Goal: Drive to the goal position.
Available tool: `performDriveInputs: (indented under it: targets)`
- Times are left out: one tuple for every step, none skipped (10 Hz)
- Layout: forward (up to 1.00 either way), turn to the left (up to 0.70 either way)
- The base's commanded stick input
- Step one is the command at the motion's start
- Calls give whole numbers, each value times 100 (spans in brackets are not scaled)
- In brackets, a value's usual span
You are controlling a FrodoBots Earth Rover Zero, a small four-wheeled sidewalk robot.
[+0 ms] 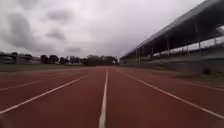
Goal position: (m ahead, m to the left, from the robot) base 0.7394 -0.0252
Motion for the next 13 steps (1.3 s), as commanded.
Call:
performDriveInputs:
  targets:
    - [50, 0]
    - [50, 0]
    - [50, 0]
    - [50, 0]
    - [50, 0]
    - [50, 0]
    - [50, 0]
    - [50, 0]
    - [50, 0]
    - [50, 0]
    - [50, 0]
    - [50, 0]
    - [50, 0]
